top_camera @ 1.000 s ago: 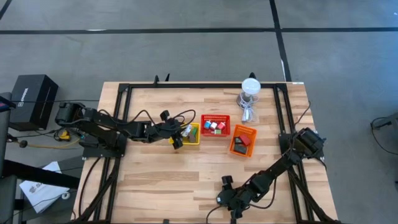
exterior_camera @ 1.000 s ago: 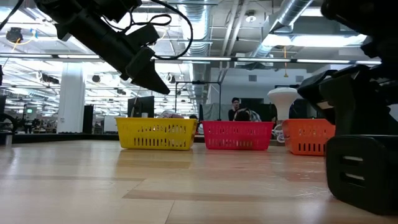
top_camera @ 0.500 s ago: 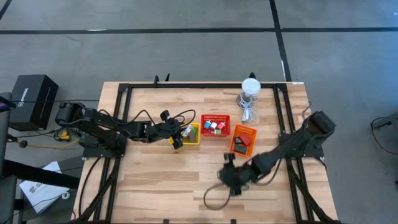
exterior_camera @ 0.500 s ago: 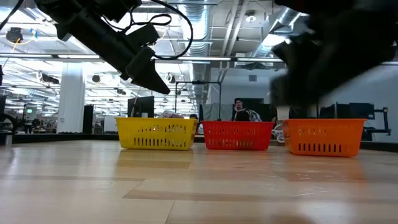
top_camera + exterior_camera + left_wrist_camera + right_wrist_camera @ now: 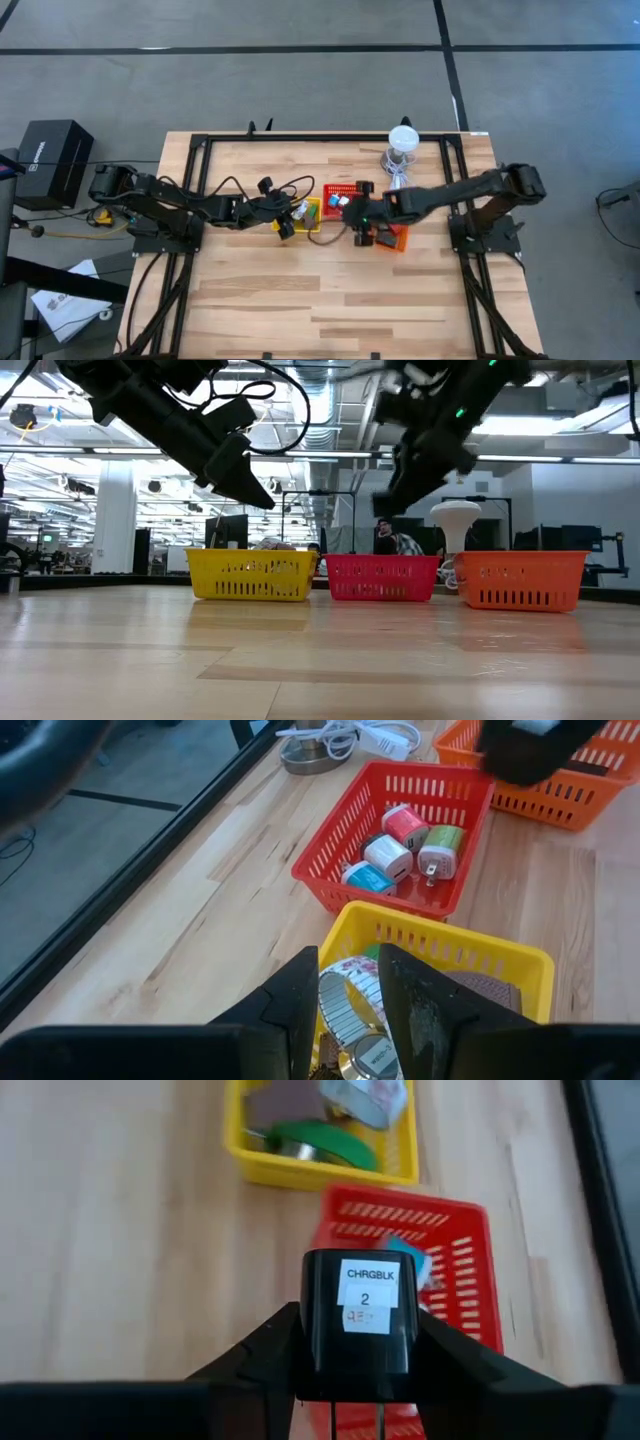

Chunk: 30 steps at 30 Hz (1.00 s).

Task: Pick & Place Office items
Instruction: Put the black charger adapter into the red bin, then return to Home Position

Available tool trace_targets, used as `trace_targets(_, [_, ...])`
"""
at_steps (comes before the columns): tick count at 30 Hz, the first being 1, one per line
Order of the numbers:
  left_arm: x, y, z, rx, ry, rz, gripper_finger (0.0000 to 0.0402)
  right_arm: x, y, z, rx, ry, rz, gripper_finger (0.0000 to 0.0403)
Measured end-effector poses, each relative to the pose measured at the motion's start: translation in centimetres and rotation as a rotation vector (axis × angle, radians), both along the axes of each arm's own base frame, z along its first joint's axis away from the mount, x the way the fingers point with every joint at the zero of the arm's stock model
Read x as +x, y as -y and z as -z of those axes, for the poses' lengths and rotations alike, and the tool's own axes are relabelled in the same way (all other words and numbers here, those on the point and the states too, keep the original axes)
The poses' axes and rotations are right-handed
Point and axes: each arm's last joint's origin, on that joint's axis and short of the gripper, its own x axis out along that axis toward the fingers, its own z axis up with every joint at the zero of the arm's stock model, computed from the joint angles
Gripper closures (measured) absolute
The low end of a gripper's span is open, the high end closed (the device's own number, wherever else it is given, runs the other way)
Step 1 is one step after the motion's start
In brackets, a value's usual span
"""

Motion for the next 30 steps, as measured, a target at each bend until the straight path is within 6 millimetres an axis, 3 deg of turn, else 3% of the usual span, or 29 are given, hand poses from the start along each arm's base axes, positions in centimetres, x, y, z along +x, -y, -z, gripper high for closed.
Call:
trace_targets(8, [0.0,0.0,-0.1,-0.001,0.009,-0.001,0.0298,1.0,4.8,2.5,-0.034,-0.093,0.078,0.0255])
trace_targets(13, [0.1,-0.4,-0.2,-0.001,0.02,-0.017,0.0298,1.5,6.7,4.0,-0.05,-0.125,0.101,0.0247])
trace_targets(20, [0.1,-0.9,-0.2,-0.001,0.022,-0.033,0.0298,1.7,7.6,5.1,0.034,-0.134,0.089,0.0249])
trace_targets(30, [0.1,-0.9,-0.2,-0.001,0.023,-0.033,0.0298,1.9,7.1,4.2,0.03,-0.134,0.068,0.0146])
